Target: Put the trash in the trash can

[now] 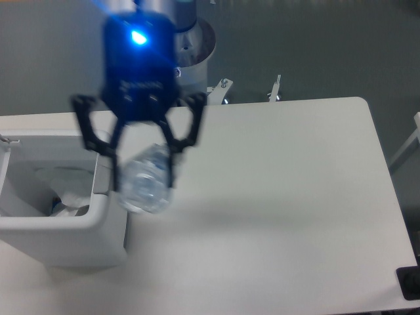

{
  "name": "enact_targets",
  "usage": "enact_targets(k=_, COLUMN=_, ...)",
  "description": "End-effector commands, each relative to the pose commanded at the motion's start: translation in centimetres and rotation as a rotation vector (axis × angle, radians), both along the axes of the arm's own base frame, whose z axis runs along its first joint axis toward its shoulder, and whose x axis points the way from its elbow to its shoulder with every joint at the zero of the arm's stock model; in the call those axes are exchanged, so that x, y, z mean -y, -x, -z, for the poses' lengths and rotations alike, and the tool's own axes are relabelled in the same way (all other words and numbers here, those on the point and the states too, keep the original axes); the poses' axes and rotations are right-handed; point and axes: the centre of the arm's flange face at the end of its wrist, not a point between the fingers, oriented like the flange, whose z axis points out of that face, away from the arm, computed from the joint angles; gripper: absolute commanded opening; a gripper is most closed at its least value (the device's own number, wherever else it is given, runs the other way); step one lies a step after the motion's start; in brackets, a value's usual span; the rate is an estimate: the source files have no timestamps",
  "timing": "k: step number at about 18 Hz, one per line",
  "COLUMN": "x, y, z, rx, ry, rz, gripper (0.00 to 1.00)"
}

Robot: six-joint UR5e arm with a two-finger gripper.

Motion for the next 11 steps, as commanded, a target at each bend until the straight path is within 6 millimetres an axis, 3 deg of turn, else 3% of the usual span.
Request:
enact_targets(k=5, x=-2.6, y=-4.8, z=2.0, rx=0.04, ry=0.017, rz=0.072, gripper=0.6)
enact_targets(k=9, x=-4.8, y=-8.0, z=5.9, rx=0.091, ry=0.074, rz=0.117, gripper=0.6)
enact_targets(k=11, x=-5.1, y=-8.3, z=7.5, rx=0.105, ry=0.1, rz=0.122, gripper=0.6)
